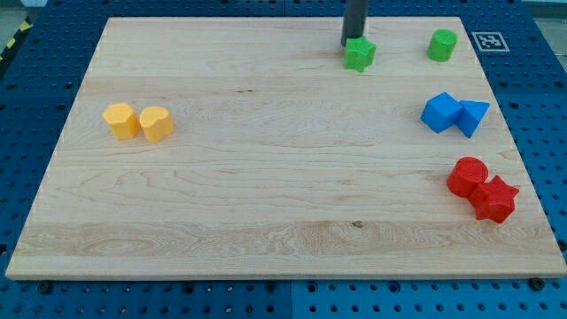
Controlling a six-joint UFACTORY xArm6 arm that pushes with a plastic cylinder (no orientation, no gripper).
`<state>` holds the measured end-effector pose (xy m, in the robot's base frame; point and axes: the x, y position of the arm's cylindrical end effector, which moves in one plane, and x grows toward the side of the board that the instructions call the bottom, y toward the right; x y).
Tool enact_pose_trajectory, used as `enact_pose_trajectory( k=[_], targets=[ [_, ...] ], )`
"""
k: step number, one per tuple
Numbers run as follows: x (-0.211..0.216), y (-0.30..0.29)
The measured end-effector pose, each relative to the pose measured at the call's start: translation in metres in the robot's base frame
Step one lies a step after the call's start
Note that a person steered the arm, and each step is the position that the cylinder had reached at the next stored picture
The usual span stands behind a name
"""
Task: Push the green star near to the green circle
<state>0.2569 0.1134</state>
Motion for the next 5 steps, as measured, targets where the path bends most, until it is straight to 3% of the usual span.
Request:
enact_pose_trajectory(
  k=[2, 5],
  targets=[
    [0.000, -0.101],
    [0.014, -0.020]
  ],
)
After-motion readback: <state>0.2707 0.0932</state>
